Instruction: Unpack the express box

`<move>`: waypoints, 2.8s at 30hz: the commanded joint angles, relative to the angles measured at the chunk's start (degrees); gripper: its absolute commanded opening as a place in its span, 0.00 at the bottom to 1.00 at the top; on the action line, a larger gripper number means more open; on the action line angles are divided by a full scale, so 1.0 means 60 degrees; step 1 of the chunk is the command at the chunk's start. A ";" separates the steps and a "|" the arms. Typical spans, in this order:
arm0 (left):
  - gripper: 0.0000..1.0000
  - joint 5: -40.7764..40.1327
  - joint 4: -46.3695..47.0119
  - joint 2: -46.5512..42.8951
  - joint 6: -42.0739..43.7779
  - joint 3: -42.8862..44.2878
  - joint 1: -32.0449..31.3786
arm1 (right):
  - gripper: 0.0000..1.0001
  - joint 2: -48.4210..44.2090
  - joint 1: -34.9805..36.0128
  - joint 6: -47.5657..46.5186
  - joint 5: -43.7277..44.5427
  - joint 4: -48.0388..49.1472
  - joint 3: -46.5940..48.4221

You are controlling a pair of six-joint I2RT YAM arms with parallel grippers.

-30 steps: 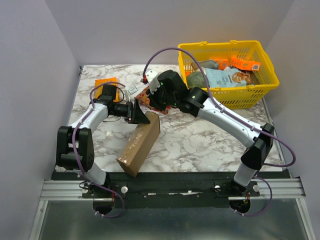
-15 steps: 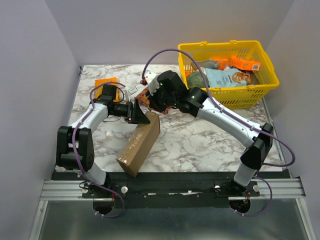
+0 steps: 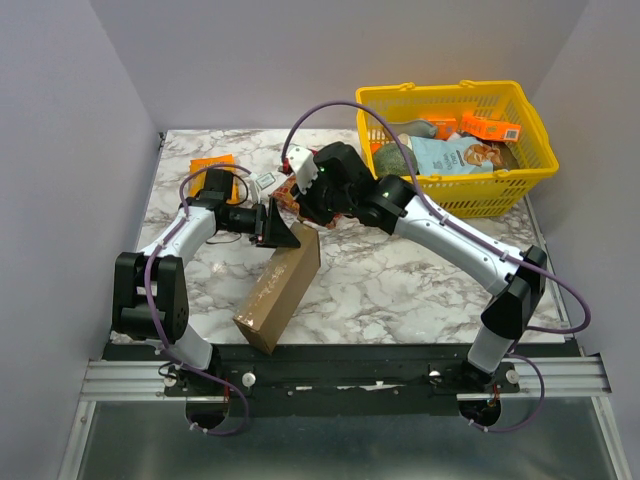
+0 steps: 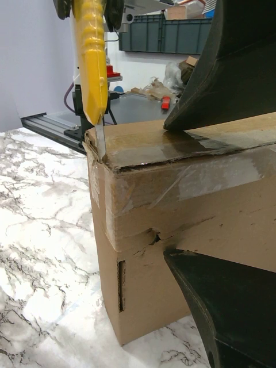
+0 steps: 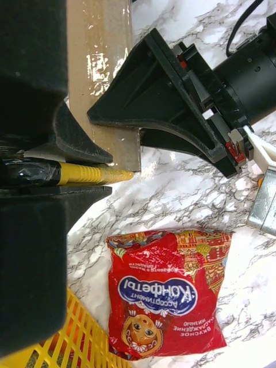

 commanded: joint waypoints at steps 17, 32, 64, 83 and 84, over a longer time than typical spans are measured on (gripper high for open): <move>0.84 -0.2070 -0.0382 0.0609 0.0547 0.0092 -0.0121 | 0.00 -0.0862 -0.0065 -0.0041 0.0524 -0.1436 -0.0546; 0.69 -0.2113 0.0862 -0.0093 -0.1313 -0.0318 -0.0794 | 0.00 0.0103 -0.0066 0.1659 0.1153 -0.3178 0.1195; 0.56 -0.3447 0.1976 -0.1222 -0.2882 -0.1841 -0.1014 | 0.01 -0.0247 0.0520 0.3841 0.2444 -0.4717 0.1505; 0.55 -0.4238 0.1816 -0.1266 -0.2648 -0.1607 -0.0912 | 0.00 -0.0934 0.0579 0.4515 0.1433 -0.5318 0.1066; 0.55 -0.4267 0.1801 -0.1266 -0.2604 -0.1549 -0.0883 | 0.00 -0.1197 0.0565 0.4501 0.1331 -0.5391 0.0848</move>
